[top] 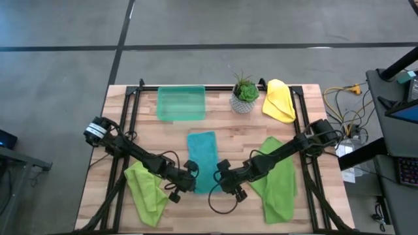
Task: Fold microfiber towels
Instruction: Fold the blue microfiber cloth
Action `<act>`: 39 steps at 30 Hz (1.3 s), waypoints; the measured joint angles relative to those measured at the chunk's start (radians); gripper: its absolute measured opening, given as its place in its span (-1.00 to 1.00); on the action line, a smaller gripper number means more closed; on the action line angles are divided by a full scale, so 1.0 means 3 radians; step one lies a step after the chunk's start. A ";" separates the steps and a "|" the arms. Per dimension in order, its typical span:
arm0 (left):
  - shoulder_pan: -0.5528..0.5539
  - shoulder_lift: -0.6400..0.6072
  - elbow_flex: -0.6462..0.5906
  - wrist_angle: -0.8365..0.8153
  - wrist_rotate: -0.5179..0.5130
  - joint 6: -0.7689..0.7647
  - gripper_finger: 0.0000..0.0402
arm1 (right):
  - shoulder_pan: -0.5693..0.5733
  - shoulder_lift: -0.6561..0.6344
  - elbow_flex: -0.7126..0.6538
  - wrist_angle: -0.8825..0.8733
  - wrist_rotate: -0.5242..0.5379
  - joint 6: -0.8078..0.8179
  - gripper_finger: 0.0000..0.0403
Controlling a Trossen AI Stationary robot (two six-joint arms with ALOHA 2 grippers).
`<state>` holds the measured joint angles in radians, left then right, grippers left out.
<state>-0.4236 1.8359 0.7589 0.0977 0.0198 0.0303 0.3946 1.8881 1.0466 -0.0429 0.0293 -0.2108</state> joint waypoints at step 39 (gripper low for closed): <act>0.0025 -0.0407 -0.0039 -0.0016 -0.0064 -0.0168 -1.00 | -0.0037 0.0289 0.0570 -0.0738 -0.0123 0.0124 -0.94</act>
<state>-0.4160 1.7138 0.7471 0.0929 0.0005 -0.0200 0.3834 1.9749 1.2176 -0.2642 -0.0076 -0.1737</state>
